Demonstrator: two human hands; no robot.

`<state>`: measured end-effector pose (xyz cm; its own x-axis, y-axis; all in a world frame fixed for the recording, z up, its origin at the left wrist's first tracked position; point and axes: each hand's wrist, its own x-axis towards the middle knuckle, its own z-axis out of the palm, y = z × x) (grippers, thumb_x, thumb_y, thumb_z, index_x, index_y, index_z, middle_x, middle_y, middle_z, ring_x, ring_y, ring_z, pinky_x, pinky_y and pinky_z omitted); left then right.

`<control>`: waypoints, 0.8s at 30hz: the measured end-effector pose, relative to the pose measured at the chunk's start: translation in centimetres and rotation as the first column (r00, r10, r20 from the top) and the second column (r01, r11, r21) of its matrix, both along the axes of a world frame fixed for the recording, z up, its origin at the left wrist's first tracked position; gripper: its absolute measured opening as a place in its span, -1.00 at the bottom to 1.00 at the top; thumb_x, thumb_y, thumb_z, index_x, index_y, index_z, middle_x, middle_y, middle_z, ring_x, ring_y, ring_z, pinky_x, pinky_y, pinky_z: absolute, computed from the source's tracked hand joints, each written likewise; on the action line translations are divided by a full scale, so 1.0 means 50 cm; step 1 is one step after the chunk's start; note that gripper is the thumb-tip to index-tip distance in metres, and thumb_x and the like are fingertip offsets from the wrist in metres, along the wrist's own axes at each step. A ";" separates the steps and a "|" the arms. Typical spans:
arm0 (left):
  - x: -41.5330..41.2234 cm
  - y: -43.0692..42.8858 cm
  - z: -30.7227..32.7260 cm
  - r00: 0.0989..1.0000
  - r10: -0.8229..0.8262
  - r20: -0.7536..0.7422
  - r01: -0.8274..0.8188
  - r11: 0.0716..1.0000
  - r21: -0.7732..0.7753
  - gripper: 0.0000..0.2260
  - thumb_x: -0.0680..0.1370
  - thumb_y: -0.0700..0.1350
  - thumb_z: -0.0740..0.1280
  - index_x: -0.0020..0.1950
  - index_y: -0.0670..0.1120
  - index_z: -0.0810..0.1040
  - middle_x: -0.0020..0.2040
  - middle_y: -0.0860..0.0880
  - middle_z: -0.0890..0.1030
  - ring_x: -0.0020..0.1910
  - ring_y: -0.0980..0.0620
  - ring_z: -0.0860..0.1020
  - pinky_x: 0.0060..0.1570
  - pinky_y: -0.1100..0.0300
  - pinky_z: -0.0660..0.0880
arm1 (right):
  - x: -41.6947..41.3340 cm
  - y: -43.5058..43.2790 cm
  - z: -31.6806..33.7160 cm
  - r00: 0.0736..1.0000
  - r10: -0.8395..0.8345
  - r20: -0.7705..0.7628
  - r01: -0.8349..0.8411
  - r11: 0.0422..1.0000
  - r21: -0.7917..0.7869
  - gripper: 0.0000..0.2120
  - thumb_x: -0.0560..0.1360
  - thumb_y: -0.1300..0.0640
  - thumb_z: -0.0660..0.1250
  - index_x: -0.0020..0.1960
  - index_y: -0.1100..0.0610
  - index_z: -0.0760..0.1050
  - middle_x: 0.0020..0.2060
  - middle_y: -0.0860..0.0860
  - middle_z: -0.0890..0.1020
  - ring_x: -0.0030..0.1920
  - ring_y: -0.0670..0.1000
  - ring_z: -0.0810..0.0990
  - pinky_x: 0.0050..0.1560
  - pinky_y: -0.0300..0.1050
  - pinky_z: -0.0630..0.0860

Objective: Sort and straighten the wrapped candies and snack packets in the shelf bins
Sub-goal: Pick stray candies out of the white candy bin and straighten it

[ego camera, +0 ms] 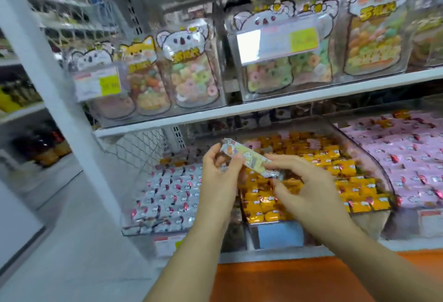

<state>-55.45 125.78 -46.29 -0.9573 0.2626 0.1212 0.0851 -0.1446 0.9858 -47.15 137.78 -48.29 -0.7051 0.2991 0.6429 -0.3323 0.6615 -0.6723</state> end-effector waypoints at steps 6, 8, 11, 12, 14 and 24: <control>-0.033 -0.084 0.002 0.998 -0.026 0.050 0.027 0.999 -0.020 -0.67 0.54 -0.14 0.34 0.23 0.11 0.36 -0.10 0.04 0.67 -0.20 0.12 0.64 -0.17 0.19 0.56 | -0.026 -0.083 -0.010 0.995 0.083 0.059 -0.084 0.996 0.011 -0.53 0.41 0.34 0.40 -0.02 -0.25 0.46 0.05 -0.37 0.49 0.06 -0.37 0.48 0.03 -0.55 0.37; -0.045 -0.115 0.004 0.999 0.027 0.026 -0.026 0.999 -0.044 -0.68 0.54 -0.14 0.35 0.20 0.14 0.34 -0.11 0.08 0.66 -0.16 0.15 0.64 -0.08 0.17 0.57 | -0.041 -0.106 -0.013 0.991 0.101 0.092 -0.102 0.995 0.006 -0.54 0.43 0.31 0.40 -0.02 -0.27 0.46 0.03 -0.37 0.50 0.08 -0.38 0.48 0.03 -0.55 0.37; -0.067 -0.165 0.010 0.988 0.151 -0.019 -0.152 0.985 -0.087 -0.65 0.56 -0.10 0.32 0.27 0.12 0.29 -0.08 0.15 0.59 -0.14 0.24 0.58 -0.07 0.22 0.48 | -0.071 -0.137 -0.012 0.980 0.113 0.162 -0.117 0.993 0.020 -0.62 0.47 0.24 0.37 0.01 -0.26 0.47 -0.02 -0.34 0.54 0.06 -0.33 0.49 0.01 -0.52 0.38; -0.075 -0.183 0.011 0.980 0.196 -0.045 -0.200 0.974 -0.107 -0.61 0.56 -0.09 0.31 0.33 0.10 0.28 -0.08 0.18 0.56 -0.13 0.26 0.55 -0.06 0.22 0.45 | -0.085 -0.145 -0.011 0.974 0.111 0.195 -0.121 0.992 0.041 -0.68 0.48 0.20 0.36 0.04 -0.22 0.49 -0.03 -0.32 0.54 0.04 -0.33 0.48 -0.02 -0.55 0.37; -0.090 -0.220 0.007 0.960 0.266 -0.082 -0.276 0.950 -0.145 -0.52 0.57 -0.09 0.30 0.44 0.12 0.22 -0.01 0.17 0.54 -0.07 0.21 0.54 0.04 0.18 0.43 | -0.120 -0.158 -0.008 0.956 0.106 0.273 -0.135 0.987 0.091 -0.74 0.50 0.14 0.34 0.14 -0.12 0.52 -0.01 -0.28 0.54 0.00 -0.36 0.46 -0.06 -0.60 0.33; -0.156 -0.296 -0.058 0.934 0.226 -0.277 -0.339 0.806 -0.485 -0.50 0.62 -0.12 0.20 0.51 0.12 0.12 0.44 0.04 0.31 0.20 0.17 0.42 0.11 0.39 0.28 | -0.335 -0.224 0.013 0.930 -0.027 0.366 -0.080 0.958 0.275 -0.74 0.49 0.16 0.32 0.17 0.02 0.56 0.03 -0.06 0.63 -0.01 -0.12 0.55 -0.05 -0.43 0.36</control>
